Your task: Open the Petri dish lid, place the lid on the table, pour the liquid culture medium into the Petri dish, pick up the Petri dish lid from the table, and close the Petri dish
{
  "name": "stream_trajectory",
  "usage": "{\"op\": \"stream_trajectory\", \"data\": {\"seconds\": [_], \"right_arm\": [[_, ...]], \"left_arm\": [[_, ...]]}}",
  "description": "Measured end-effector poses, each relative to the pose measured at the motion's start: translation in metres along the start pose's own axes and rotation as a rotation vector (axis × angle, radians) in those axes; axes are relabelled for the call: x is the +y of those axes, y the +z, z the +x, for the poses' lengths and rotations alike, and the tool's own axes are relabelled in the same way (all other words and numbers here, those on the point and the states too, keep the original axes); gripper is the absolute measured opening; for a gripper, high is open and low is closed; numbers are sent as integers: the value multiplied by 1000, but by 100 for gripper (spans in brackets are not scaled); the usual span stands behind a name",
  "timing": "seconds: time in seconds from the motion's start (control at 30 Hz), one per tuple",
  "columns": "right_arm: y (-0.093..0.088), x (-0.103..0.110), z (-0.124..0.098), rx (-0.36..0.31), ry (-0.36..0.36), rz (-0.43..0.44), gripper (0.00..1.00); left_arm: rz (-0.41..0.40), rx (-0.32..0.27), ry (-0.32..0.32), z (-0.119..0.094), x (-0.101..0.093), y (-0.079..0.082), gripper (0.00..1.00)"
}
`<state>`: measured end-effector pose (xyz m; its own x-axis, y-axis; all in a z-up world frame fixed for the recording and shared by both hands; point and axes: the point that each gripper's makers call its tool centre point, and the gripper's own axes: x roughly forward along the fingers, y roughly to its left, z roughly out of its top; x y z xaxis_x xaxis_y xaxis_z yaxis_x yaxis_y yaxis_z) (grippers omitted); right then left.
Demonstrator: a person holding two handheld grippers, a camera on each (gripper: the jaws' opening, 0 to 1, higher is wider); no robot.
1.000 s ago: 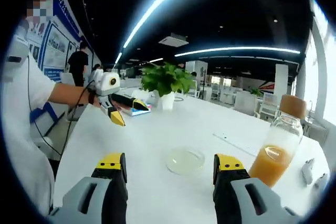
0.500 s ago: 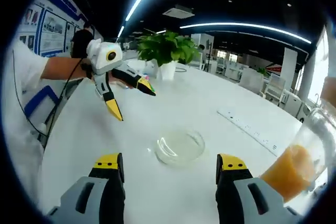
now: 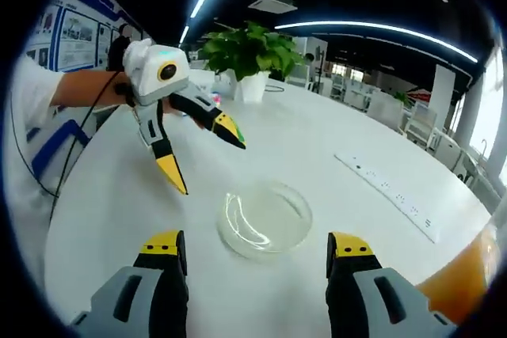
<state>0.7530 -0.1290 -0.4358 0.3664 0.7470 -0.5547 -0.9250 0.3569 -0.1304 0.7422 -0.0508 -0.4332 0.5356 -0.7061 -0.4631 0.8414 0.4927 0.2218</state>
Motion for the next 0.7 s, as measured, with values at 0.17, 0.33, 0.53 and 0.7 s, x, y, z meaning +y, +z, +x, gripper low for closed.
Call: {"op": "stream_trajectory", "data": {"seconds": [0.17,0.33,0.53,0.7], "right_arm": [[-7,-5,11,63,4,-22,66],[-9,-9,18,80,14,-5,66],[-9,-4,26,123,57,-38,65],[-10,0,33,161,81,-46,65]], "left_arm": [[26,33,-11,11,5,-4,50],[39,60,-21,21,13,-8,49],[66,91,-57,29,11,-13,49],[80,97,-86,37,12,-11,49]]}}
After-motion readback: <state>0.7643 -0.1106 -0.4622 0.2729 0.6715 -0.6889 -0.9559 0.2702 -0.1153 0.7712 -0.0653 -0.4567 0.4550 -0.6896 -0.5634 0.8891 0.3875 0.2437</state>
